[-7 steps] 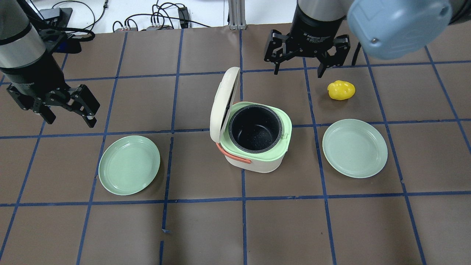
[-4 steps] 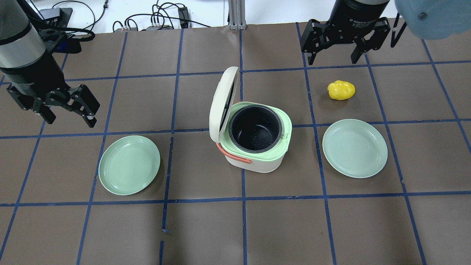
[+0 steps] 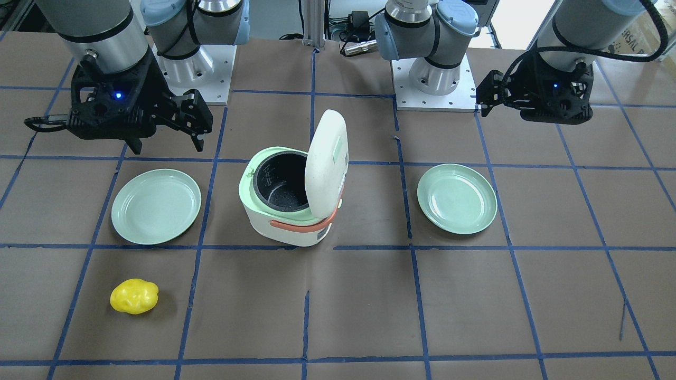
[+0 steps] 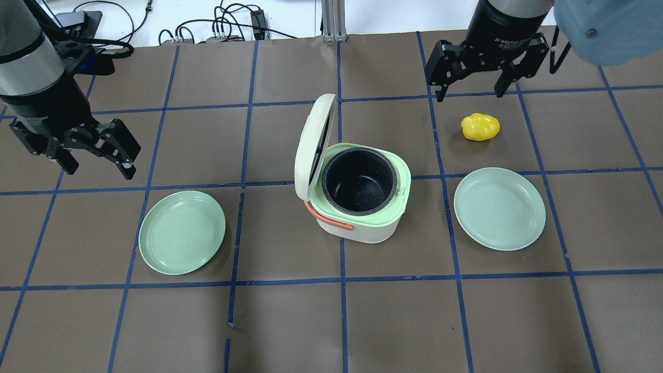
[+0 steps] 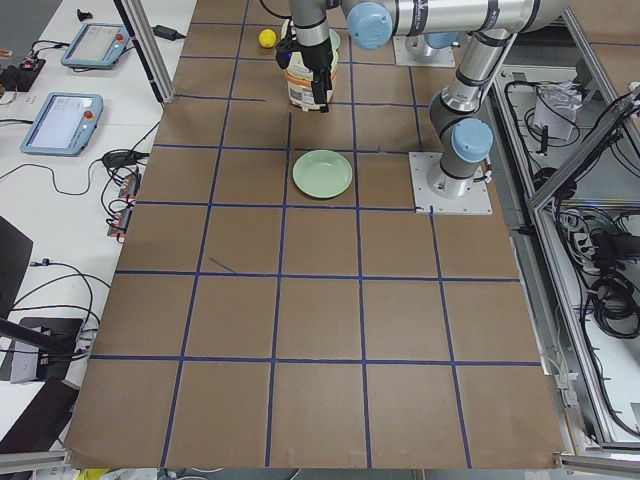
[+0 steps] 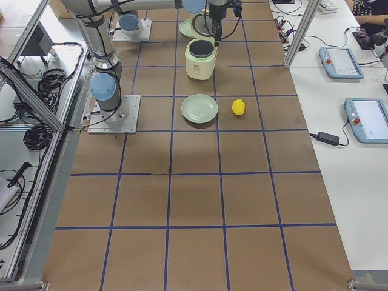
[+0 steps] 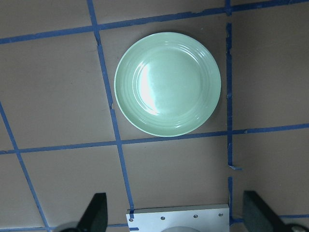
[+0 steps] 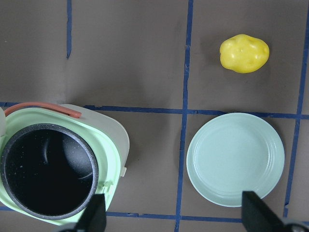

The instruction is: Press rice cooker button

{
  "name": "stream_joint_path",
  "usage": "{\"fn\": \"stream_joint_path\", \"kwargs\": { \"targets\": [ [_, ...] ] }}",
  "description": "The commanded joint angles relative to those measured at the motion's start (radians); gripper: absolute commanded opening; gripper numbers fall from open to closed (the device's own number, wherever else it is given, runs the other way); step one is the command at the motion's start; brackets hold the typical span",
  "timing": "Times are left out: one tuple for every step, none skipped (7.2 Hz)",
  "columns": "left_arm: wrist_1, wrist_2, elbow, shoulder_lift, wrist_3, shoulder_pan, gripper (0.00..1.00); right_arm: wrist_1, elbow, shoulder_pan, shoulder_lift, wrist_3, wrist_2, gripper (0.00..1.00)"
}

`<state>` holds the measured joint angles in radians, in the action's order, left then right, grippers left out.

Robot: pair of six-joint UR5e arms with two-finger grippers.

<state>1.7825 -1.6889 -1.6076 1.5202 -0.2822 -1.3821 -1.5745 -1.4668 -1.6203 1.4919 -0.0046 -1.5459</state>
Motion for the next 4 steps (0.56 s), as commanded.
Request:
{"fn": "stream_joint_path", "kwargs": {
  "targets": [
    [0.0,0.0,0.0,0.0,0.0,0.0,1.0,-0.001,-0.006,-0.001,-0.001,-0.002,0.0,1.0],
    [0.0,0.0,0.0,0.0,0.0,0.0,1.0,-0.002,-0.007,-0.003,0.001,-0.002,0.006,1.0],
    [0.0,0.0,0.0,0.0,0.0,0.0,1.0,-0.002,-0.007,-0.003,0.001,-0.002,0.006,1.0],
    [0.0,0.0,0.0,0.0,0.0,0.0,1.0,-0.002,-0.007,-0.003,0.001,-0.002,0.004,1.0]
  ]
}}
